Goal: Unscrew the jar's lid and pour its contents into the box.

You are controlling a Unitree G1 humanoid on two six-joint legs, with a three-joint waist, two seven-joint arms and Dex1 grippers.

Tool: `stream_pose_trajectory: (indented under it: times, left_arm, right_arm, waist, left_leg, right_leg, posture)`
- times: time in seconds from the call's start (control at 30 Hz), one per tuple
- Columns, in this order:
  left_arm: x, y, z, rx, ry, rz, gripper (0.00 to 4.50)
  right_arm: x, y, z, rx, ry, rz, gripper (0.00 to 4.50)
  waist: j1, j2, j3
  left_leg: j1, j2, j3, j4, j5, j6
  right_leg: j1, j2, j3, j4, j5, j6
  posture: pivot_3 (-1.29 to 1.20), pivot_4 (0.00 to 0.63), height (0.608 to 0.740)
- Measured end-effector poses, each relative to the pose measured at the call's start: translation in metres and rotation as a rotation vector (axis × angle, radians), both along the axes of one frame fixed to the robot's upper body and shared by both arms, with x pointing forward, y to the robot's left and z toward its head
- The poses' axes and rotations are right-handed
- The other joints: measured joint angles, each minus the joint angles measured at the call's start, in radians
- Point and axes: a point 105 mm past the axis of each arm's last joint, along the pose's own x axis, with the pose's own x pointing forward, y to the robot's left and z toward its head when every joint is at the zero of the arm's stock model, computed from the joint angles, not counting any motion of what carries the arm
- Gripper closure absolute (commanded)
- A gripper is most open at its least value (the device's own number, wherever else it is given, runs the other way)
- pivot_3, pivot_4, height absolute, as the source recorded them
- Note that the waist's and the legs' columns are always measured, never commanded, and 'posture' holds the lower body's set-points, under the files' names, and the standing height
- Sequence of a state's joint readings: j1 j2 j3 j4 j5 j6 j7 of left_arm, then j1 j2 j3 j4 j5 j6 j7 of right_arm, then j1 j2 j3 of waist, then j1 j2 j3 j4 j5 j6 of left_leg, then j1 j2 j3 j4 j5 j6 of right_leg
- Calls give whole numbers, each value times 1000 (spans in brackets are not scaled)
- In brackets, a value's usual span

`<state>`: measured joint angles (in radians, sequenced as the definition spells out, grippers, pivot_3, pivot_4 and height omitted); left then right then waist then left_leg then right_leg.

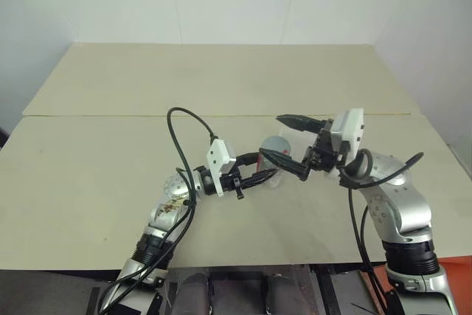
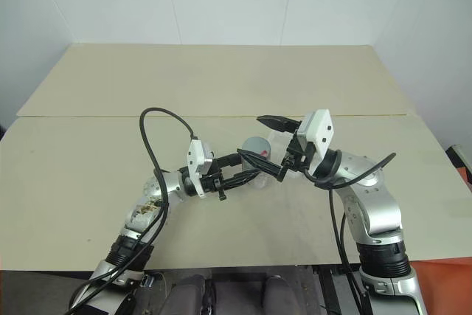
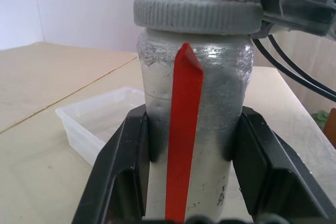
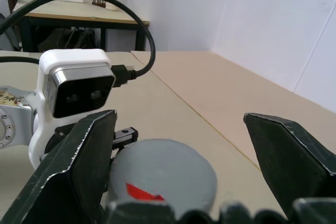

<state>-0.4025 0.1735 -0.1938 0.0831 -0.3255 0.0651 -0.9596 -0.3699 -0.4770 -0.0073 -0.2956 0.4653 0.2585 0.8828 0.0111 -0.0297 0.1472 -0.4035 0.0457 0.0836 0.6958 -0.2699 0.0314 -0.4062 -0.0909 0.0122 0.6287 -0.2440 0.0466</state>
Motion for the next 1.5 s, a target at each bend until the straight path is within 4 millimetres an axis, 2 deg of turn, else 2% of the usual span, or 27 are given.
stream_pose_trajectory:
  times: [0.27, 0.5, 1.07, 1.33, 1.5]
  left_arm:
    - [1, 2, -2, 11, 0, 12, 2643]
    - [0, 4, -4, 15, 7, 17, 2643]
    - [2, 11, -5, -5, 20, 39, 2643]
    - [5, 20, -4, -3, 21, 64, 2643]
    - [6, 25, -5, -3, 25, 73, 2643]
  right_arm:
    - [1, 5, -4, -25, 4, 3, 51]
    - [6, 3, -4, -25, 9, -20, 51]
    - [5, -4, -9, -40, 21, -43, 51]
    - [4, -14, -8, -41, 23, -64, 51]
    - [8, -29, -3, -39, 7, -133, 51]
  waist:
    - [0, 0, 0]
    - [0, 0, 0]
    - [0, 0, 0]
    - [0, 0, 0]
    - [1, 0, 0]
  left_leg:
    - [0, 0, 0, 0, 0, 0]
    - [0, 0, 0, 0, 0, 0]
    - [0, 0, 0, 0, 0, 0]
    - [0, 0, 0, 0, 0, 0]
    - [0, 0, 0, 0, 0, 0]
  right_leg:
    - [0, 0, 0, 0, 0, 0]
    - [0, 0, 0, 0, 0, 0]
    - [0, 0, 0, 0, 0, 0]
    - [0, 0, 0, 0, 0, 0]
    - [0, 0, 0, 0, 0, 0]
  posture:
    - [0, 150, 740]
    - [0, 150, 740]
    - [0, 150, 740]
    - [0, 150, 740]
    - [0, 150, 740]
